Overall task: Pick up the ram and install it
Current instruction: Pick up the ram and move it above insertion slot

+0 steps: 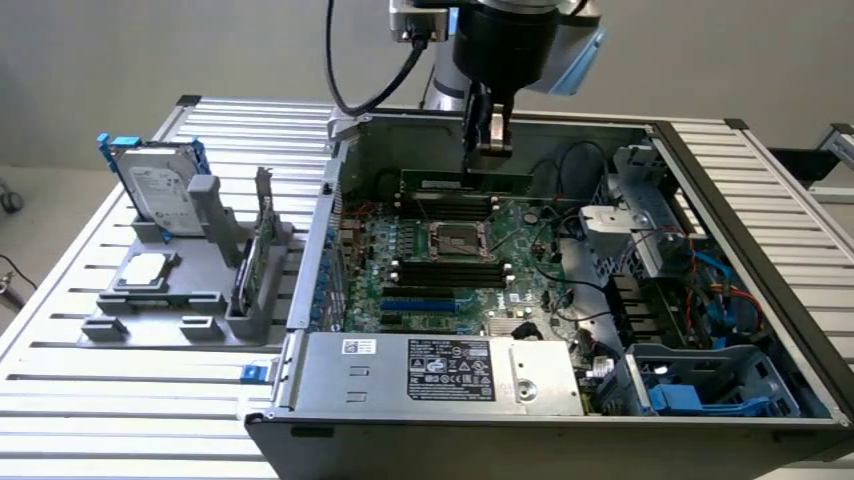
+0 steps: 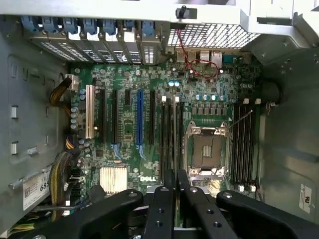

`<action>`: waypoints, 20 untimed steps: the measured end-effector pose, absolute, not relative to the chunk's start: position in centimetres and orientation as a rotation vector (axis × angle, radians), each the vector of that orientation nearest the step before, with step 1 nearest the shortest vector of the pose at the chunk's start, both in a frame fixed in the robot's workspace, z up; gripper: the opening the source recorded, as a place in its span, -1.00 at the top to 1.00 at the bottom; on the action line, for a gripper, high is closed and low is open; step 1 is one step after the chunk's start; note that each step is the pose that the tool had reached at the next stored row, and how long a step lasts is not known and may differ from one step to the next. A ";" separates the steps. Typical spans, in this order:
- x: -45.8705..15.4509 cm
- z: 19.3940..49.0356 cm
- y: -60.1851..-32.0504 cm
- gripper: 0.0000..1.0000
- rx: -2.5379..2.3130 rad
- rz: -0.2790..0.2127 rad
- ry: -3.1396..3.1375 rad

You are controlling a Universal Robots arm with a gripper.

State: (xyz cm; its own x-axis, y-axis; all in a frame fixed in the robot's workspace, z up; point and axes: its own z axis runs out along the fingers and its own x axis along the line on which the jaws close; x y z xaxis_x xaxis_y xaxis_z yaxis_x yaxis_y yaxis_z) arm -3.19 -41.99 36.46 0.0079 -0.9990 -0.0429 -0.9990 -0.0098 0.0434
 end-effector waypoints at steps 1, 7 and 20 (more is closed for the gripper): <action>-3.1 36.3 -42.0 0.73 2.219 -0.096 -2.221; -2.9 35.2 -41.8 0.73 2.175 -0.096 -2.266; -2.9 34.4 -41.5 0.73 2.187 -0.089 -2.249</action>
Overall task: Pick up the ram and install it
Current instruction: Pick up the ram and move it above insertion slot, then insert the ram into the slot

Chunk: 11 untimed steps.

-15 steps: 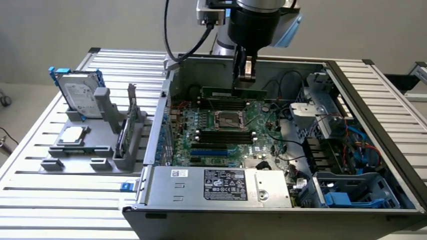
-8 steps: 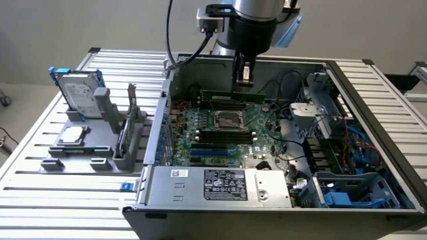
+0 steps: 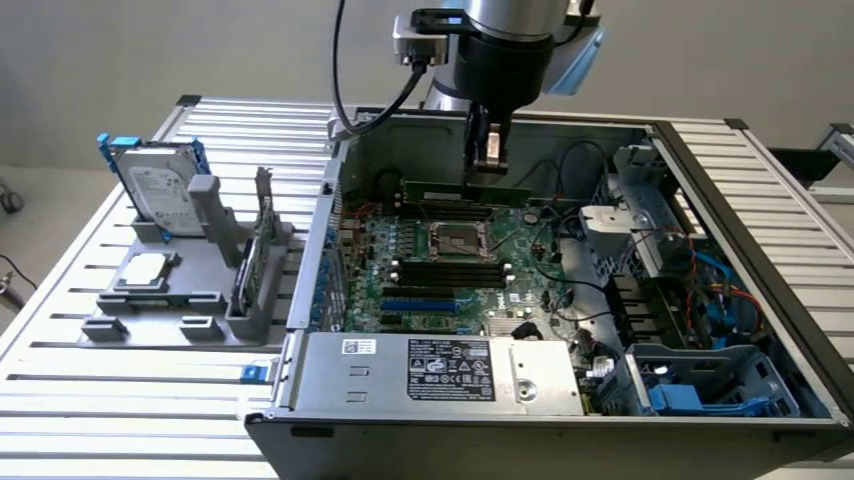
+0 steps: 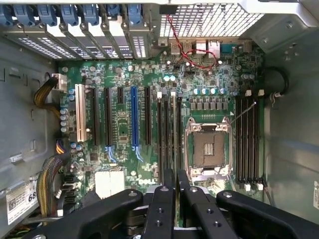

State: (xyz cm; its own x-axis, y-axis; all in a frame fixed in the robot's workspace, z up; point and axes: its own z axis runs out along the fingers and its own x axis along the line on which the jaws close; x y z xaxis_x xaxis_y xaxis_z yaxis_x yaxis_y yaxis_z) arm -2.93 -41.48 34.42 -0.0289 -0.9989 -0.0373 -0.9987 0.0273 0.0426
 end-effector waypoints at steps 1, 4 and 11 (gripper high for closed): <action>-2.9 34.4 -41.5 0.73 2.188 -0.088 -2.247; -2.9 34.4 -41.5 0.73 2.193 -0.086 -2.241; -2.9 34.4 -41.5 0.73 2.204 -0.081 -2.226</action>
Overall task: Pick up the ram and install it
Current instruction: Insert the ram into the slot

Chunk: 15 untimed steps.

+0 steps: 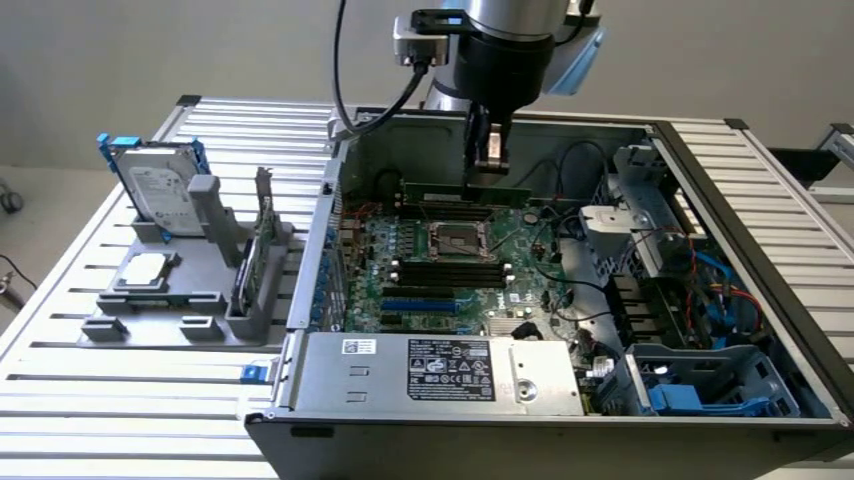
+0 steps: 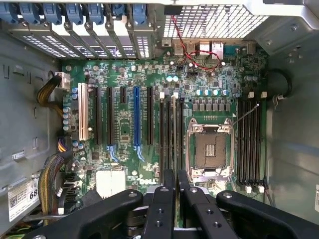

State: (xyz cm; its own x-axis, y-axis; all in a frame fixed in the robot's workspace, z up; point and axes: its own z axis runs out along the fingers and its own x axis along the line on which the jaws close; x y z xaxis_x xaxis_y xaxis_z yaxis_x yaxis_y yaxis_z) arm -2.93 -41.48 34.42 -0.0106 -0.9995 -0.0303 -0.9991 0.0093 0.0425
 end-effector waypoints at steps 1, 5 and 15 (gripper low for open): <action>-2.9 34.4 -41.5 0.73 2.205 -0.080 -2.224; -2.9 34.4 -41.5 0.73 2.211 -0.076 -2.215; -4.8 32.9 -41.5 0.73 2.221 -0.039 -2.233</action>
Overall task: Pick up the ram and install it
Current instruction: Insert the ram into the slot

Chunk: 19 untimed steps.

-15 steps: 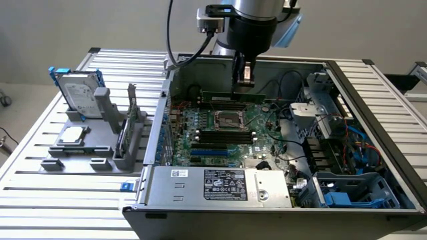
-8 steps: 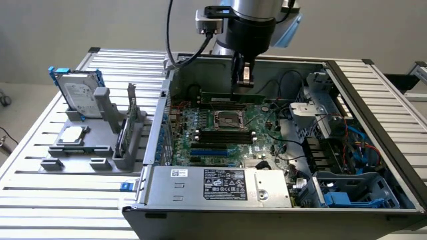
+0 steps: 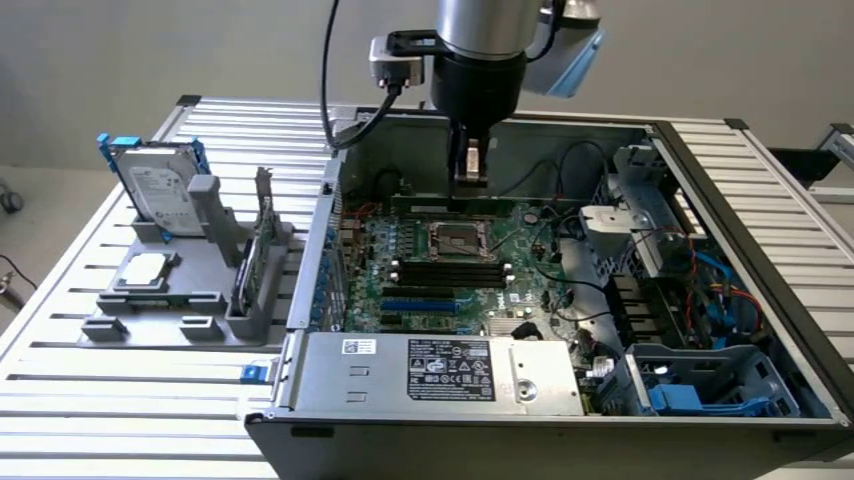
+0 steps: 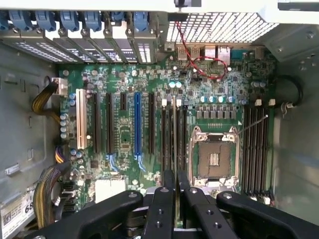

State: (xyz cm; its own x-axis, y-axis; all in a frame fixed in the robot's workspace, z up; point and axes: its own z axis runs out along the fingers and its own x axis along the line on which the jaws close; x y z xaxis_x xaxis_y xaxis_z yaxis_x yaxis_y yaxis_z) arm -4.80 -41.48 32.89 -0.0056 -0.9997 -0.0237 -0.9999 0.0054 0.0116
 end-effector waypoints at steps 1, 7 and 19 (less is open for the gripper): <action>-4.8 32.8 -41.5 0.73 -2.209 0.033 2.221; -4.8 31.8 -41.5 0.73 -2.197 0.026 2.233; -4.6 29.6 -41.5 0.73 -2.166 0.026 2.262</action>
